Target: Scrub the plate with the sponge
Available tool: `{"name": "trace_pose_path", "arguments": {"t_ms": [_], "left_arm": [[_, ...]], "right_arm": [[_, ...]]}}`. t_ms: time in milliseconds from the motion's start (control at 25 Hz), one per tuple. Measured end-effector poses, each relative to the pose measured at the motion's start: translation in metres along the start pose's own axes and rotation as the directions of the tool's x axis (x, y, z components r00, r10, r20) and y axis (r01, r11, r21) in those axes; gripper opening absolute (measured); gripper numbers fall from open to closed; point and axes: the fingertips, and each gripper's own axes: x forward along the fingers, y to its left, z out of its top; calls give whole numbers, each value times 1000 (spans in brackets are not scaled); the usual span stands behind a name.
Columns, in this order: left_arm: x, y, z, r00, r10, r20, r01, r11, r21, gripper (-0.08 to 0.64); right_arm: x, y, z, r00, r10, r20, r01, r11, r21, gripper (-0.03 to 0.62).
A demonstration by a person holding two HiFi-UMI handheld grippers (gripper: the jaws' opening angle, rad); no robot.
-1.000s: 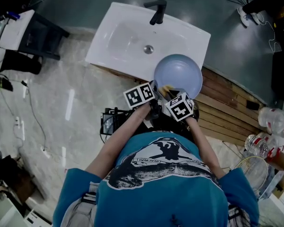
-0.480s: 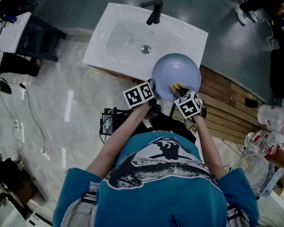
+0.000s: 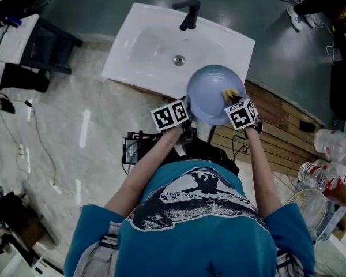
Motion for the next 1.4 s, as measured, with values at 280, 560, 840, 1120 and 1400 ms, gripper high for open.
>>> {"name": "trace_pose_path", "arguments": {"t_ms": [280, 560, 840, 1120, 1400], "left_arm": [[0, 0, 0, 1000, -10, -6, 10, 1000, 1, 44], [-1, -4, 4, 999, -33, -1, 33, 994, 103, 59], [-10, -16, 12, 991, -135, -16, 136, 978, 158, 179], [-39, -15, 39, 983, -180, 23, 167, 947, 275, 164], [-77, -26, 54, 971, -237, -7, 213, 856, 471, 164]], "right_arm": [[10, -27, 14, 999, -29, 14, 28, 999, 31, 32], [9, -29, 21, 997, -68, 34, 66, 997, 37, 32], [-15, -16, 35, 989, -77, 127, 63, 992, 111, 32], [-63, 5, 61, 958, -89, 271, 31, 977, 209, 32], [-111, 39, 89, 899, -139, 415, -10, 941, 337, 34]]}}
